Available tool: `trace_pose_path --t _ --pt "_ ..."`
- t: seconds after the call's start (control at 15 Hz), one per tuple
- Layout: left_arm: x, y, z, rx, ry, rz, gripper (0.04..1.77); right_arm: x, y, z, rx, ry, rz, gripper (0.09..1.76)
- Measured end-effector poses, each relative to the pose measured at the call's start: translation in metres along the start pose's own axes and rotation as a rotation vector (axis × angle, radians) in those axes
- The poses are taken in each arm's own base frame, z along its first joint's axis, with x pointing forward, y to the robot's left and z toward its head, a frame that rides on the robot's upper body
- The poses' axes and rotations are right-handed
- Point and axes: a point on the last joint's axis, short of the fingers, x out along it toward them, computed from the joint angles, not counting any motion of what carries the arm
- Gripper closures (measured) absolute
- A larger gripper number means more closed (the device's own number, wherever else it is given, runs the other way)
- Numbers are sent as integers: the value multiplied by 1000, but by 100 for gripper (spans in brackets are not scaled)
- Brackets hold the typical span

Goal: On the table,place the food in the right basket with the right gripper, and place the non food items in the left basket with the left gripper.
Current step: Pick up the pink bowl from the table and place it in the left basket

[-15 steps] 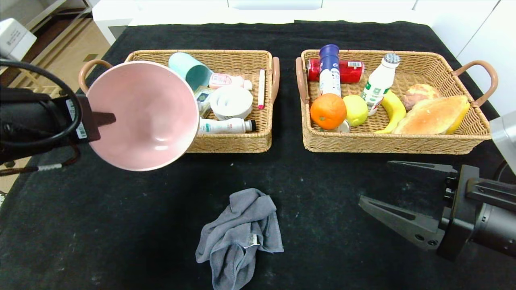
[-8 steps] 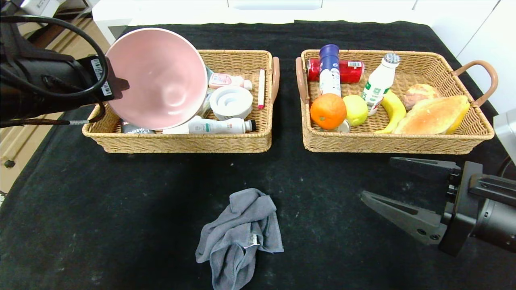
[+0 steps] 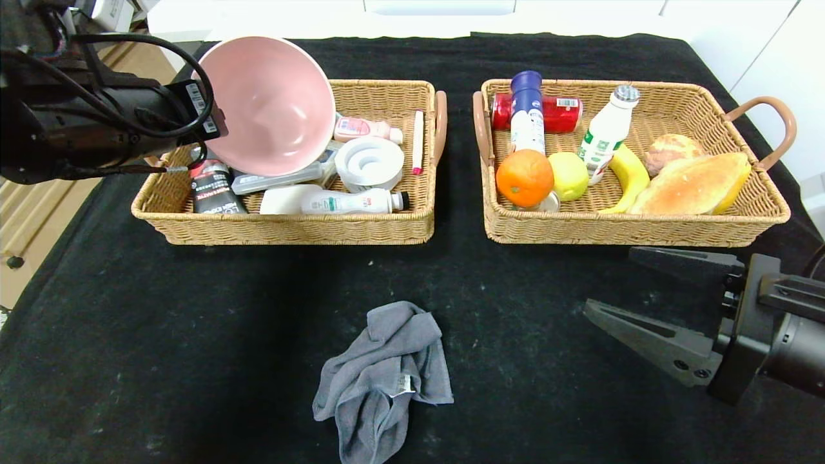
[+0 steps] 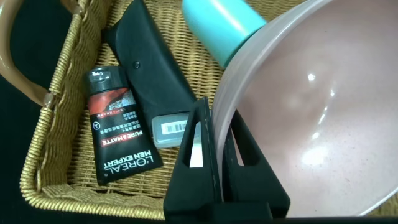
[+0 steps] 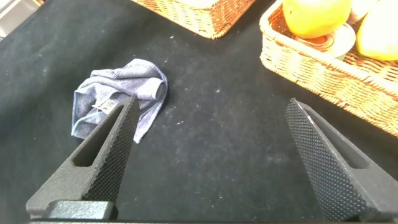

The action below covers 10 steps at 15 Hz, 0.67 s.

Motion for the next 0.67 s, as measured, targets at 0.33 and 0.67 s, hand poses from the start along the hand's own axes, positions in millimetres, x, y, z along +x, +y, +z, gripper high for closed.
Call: trace_pose_path --t 0.33,0.67 --pt "22 7 -6 -12 -43 17 165 -1 -1 1 0 -3 -4 14" --pt "30 8 -13 -9 -24 31 104 -1 -1 2 -2 -7 -8 14"
